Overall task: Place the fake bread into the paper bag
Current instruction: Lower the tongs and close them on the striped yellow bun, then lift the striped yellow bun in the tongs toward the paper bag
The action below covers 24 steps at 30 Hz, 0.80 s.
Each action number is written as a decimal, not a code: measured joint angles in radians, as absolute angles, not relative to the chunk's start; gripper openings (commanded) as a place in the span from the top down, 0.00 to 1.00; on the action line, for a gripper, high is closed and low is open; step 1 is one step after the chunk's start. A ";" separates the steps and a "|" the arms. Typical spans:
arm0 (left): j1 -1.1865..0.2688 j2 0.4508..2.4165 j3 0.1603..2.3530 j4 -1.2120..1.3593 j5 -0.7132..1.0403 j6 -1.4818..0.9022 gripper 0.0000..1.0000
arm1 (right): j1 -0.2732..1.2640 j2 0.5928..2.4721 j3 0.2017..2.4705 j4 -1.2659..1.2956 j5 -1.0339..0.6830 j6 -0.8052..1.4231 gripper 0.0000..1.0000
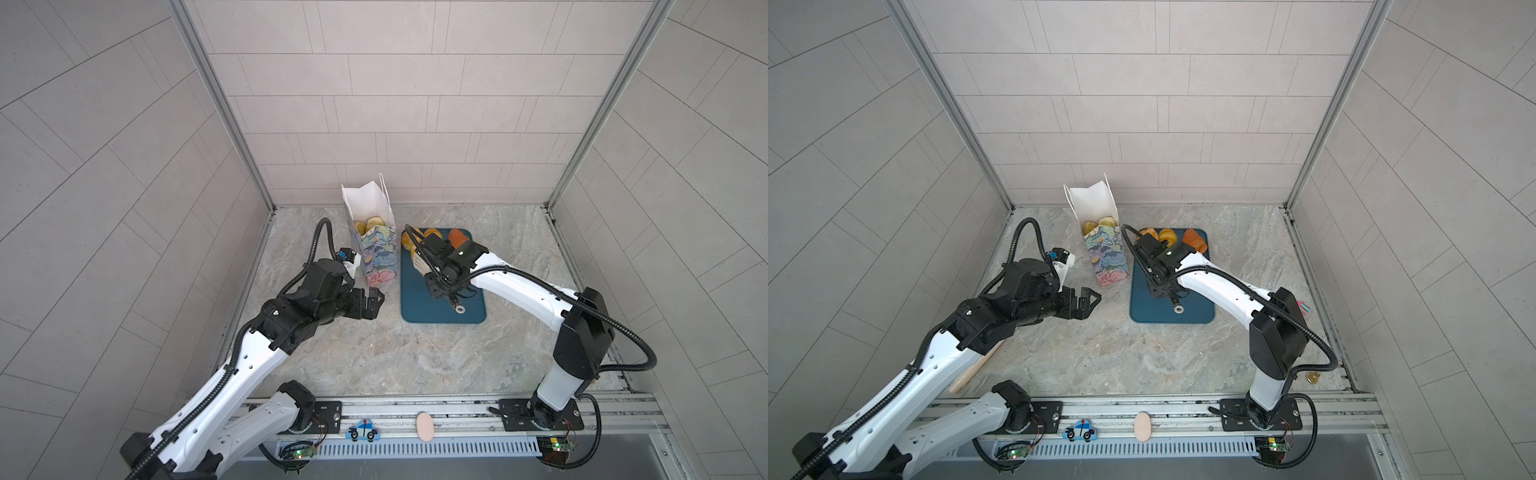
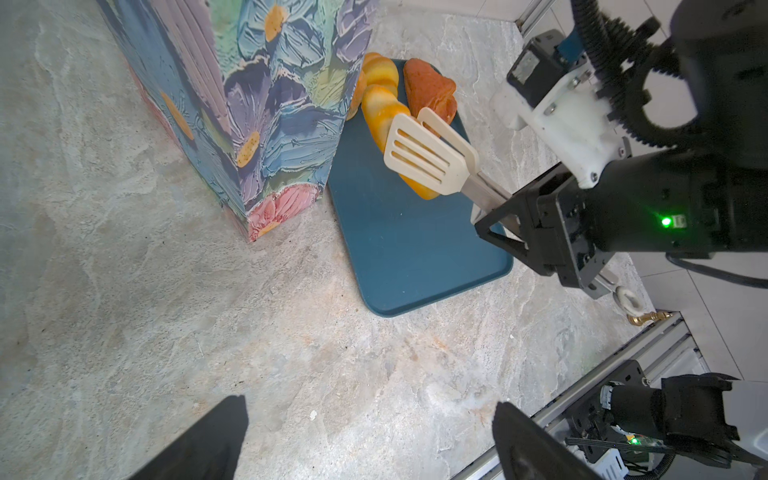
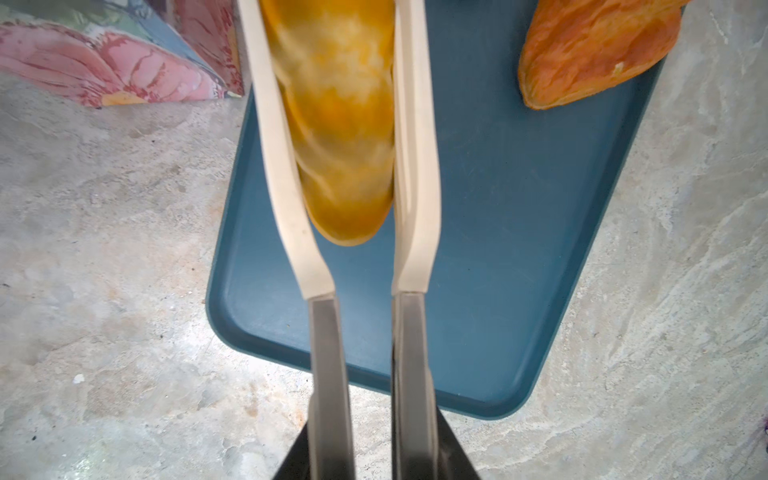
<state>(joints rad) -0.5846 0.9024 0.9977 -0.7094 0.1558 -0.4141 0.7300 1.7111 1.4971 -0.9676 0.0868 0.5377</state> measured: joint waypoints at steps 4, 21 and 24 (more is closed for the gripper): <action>-0.585 0.896 1.014 -0.710 0.155 -0.413 0.00 | 0.750 1.697 1.497 -0.964 0.081 0.558 0.66; -0.574 0.886 1.135 -0.778 0.115 -0.371 0.00 | 0.768 1.558 1.497 -0.973 0.085 0.630 0.66; -0.565 0.887 1.159 -0.798 0.110 -0.360 0.00 | 0.772 1.542 1.502 -0.981 0.089 0.634 0.66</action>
<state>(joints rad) -0.5652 0.8867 1.1587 -0.7979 0.1097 -0.3599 0.7723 1.5421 1.5021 -0.9810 0.0891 0.6338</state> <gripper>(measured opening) 0.999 0.344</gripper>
